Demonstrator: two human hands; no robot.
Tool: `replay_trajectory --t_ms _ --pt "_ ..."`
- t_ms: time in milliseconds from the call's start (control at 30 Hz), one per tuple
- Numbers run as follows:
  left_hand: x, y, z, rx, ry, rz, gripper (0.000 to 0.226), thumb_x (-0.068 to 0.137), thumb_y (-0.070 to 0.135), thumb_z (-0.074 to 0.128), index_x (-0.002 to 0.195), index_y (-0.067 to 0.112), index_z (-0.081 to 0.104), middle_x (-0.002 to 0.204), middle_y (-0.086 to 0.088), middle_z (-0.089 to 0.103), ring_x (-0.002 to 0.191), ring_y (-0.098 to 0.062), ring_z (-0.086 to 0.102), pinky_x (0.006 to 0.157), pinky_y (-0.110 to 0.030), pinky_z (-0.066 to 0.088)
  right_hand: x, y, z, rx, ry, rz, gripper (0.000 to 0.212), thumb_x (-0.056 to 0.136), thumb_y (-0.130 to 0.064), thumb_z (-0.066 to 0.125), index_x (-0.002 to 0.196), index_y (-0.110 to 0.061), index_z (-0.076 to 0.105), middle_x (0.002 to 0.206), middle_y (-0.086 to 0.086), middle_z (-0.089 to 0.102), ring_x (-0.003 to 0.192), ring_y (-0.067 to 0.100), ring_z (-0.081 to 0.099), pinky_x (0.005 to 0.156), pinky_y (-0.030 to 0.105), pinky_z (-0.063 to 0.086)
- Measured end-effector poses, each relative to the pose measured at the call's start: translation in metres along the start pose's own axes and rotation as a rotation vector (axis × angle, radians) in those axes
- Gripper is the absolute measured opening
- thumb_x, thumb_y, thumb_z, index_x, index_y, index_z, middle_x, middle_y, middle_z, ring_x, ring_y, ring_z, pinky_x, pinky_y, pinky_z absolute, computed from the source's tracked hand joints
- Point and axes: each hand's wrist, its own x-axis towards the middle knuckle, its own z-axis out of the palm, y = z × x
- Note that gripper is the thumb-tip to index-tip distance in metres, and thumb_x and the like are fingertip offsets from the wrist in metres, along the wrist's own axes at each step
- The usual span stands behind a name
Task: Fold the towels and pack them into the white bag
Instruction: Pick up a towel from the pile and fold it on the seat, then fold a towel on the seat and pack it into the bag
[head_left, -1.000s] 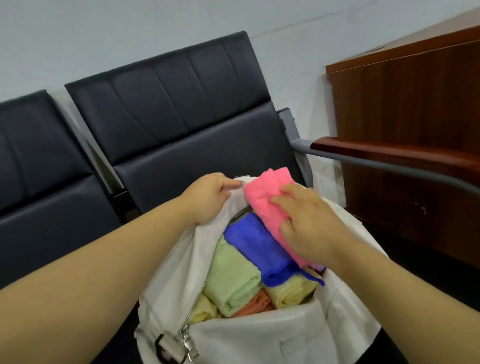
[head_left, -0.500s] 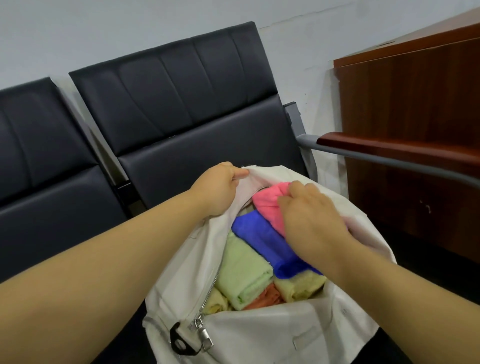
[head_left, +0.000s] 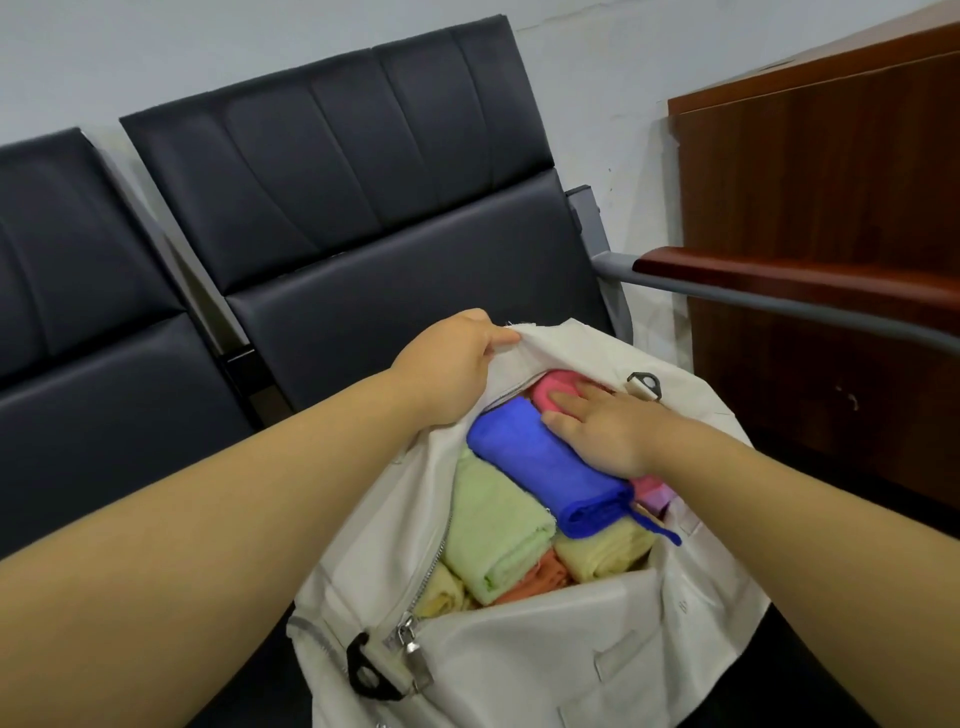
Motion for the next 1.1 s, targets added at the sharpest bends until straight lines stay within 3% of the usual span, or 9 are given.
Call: replay_trajectory --t_ms 133,333,467,567,733,900,1100 --pt "0.0 -0.004 0.0 0.063 -0.064 -0.019 0.048 0.105 0.007 0.039 0.146 0.028 0.054 0.113 -0.004 0.053 0.105 -0.024 0.055 0.094 -0.038 0.045 -0.006 -0.001 0.005 -0.006 -0.003 0.012 0.088 0.079 -0.093 0.012 0.157 -0.053 0.002 0.17 -0.01 -0.001 0.156 0.029 0.006 0.125 0.051 0.008" --pt "-0.004 -0.008 0.0 0.09 -0.16 -0.104 0.052 0.104 0.016 0.045 0.152 0.035 0.042 0.114 0.002 0.044 0.105 -0.021 0.052 0.096 -0.038 0.046 -0.021 -0.006 -0.001 -0.009 0.013 -0.003 0.086 0.084 -0.088 0.026 0.157 -0.052 0.0 0.17 -0.009 -0.004 0.156 0.03 0.006 0.125 0.049 0.012" --pt "-0.03 -0.012 -0.013 0.018 -0.186 -0.191 0.062 0.1 0.029 0.055 0.156 0.042 0.03 0.119 0.003 0.039 0.105 -0.019 0.051 0.094 -0.031 0.043 -0.049 -0.022 -0.016 0.015 0.087 -0.037 0.08 0.089 -0.079 0.039 0.157 -0.041 0.024 0.168 -0.005 0.017 0.15 0.03 0.026 0.121 0.047 0.023" --pt "-0.073 -0.016 -0.028 -0.103 -0.142 -0.246 0.06 0.099 0.037 0.057 0.154 0.045 0.033 0.119 0.006 0.043 0.111 -0.018 0.052 0.094 -0.03 0.04 -0.088 -0.044 -0.021 0.004 0.195 -0.063 0.07 0.089 -0.074 0.045 0.146 -0.033 0.042 0.154 -0.003 0.04 0.136 0.027 0.041 0.111 0.046 0.035" --pt "-0.208 -0.022 -0.057 -0.192 -0.036 -0.395 0.059 0.101 0.046 0.055 0.154 0.043 0.031 0.136 0.009 0.04 0.116 -0.01 0.049 0.098 -0.028 0.041 -0.155 -0.118 -0.002 -0.009 0.234 -0.177 0.077 0.089 -0.074 0.048 0.155 -0.038 0.031 0.168 -0.003 0.019 0.152 0.025 0.022 0.12 0.052 0.023" --pt "-0.404 -0.046 -0.076 -0.106 -0.101 -0.626 0.069 0.099 0.049 0.054 0.158 0.044 0.019 0.146 0.012 0.035 0.117 -0.01 0.047 0.103 -0.03 0.044 -0.204 -0.221 0.04 -0.069 0.278 -0.434 0.068 0.091 -0.068 0.05 0.15 -0.037 0.039 0.165 -0.002 0.027 0.15 0.024 0.025 0.119 0.053 0.024" --pt "-0.615 -0.092 -0.097 0.007 -0.155 -0.875 0.074 0.095 0.059 0.055 0.158 0.041 0.02 0.153 0.009 0.031 0.138 -0.016 0.038 0.113 -0.033 0.039 -0.234 -0.372 0.112 -0.106 0.054 -0.64 0.071 0.094 -0.066 0.049 0.156 -0.036 0.031 0.168 -0.003 0.017 0.153 0.023 0.02 0.123 0.049 0.023"
